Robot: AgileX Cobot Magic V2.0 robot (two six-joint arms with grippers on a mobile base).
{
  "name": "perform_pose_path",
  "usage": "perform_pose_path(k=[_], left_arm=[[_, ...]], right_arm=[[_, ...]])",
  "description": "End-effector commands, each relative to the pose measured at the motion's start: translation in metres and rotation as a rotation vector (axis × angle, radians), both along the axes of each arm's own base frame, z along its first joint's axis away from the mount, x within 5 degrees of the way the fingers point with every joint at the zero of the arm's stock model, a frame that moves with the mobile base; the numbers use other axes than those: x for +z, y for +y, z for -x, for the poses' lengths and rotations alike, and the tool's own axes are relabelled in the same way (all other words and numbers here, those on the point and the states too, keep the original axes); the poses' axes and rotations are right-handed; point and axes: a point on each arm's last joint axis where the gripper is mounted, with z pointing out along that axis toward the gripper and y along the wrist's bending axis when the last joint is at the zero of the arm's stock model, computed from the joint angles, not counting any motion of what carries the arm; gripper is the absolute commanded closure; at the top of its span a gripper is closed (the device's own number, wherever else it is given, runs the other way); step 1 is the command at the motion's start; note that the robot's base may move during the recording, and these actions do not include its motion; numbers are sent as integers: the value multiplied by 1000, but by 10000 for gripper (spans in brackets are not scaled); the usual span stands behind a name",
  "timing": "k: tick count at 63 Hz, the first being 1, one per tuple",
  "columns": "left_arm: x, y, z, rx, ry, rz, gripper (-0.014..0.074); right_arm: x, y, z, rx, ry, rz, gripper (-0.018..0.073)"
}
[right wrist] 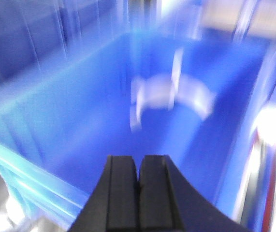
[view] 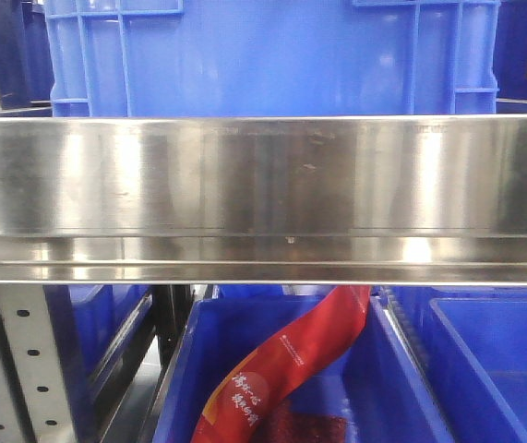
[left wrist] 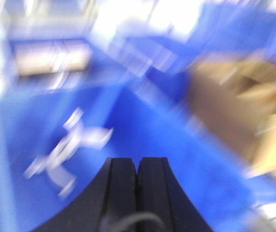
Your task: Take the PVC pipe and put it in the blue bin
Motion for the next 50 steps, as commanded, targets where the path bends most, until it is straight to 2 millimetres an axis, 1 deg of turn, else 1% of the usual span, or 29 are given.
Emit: perform_pose_path(k=[1, 5, 14, 18, 20, 24, 30, 39, 50], left_arm=[[-6, 6, 22, -22, -71, 52, 708], [-18, 13, 33, -19, -111, 78, 708], [-59, 29, 57, -7, -164, 114, 708], [-77, 35, 67, -2, -186, 128, 708], [-91, 38, 72, -1, -182, 126, 708], [-104, 44, 81, 2, -200, 137, 708], [-112, 51, 91, 7, -255, 171, 708], [-109, 57, 101, 9, -302, 200, 708], [-108, 58, 103, 9, -310, 205, 708]], right_arm=[[-6, -8, 18, -17, -87, -22, 727], [-20, -13, 30, -29, -131, -43, 727], [-52, -26, 63, -46, -204, -83, 727], [-71, -31, 76, -51, -214, -88, 727], [-79, -34, 83, -54, -226, -93, 727], [-89, -38, 94, -57, -249, -103, 727], [-93, -43, 107, -61, -299, -123, 727], [-89, -48, 121, -60, -343, -140, 727], [-88, -49, 124, -61, -357, -145, 727]])
